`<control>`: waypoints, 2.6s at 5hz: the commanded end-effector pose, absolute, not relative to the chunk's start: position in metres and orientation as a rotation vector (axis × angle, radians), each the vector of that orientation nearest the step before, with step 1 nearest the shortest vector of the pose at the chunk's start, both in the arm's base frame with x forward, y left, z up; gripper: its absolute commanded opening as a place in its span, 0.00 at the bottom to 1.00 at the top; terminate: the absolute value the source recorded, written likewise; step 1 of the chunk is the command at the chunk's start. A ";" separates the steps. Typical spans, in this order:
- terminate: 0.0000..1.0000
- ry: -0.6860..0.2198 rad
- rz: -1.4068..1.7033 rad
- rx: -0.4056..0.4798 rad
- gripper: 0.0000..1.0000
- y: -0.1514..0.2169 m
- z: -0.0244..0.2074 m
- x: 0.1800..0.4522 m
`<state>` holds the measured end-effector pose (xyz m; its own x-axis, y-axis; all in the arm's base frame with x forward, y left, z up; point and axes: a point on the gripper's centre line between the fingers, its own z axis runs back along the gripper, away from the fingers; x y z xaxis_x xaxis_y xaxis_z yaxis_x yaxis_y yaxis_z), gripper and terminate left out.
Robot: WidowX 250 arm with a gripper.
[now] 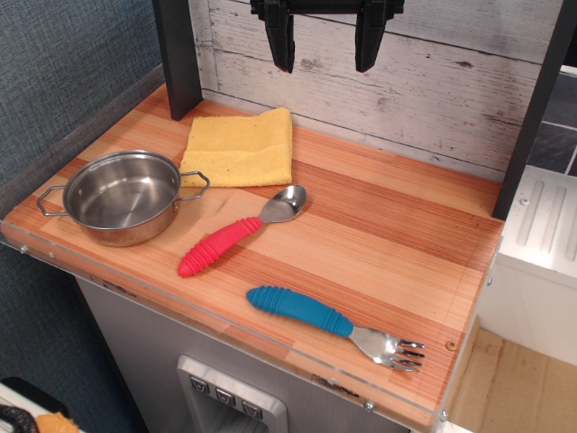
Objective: Place the pot on the yellow cloth.
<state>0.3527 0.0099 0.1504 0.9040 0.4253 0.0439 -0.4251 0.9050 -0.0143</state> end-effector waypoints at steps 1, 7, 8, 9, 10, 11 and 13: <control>0.00 -0.046 0.439 -0.004 1.00 0.010 0.150 0.353; 0.00 -0.090 1.929 0.122 1.00 0.092 0.096 0.225; 0.00 -0.117 2.178 0.158 1.00 0.096 0.080 0.223; 0.00 -0.157 2.402 0.170 1.00 0.098 0.069 0.227; 0.00 -0.194 2.445 0.189 1.00 0.103 0.062 0.233; 0.00 -0.219 2.481 0.197 1.00 0.114 0.053 0.238; 0.00 -0.221 2.499 0.118 1.00 0.120 0.035 0.233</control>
<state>0.2239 0.1329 0.0295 -0.8020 0.5803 0.1414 -0.5950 -0.7970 -0.1037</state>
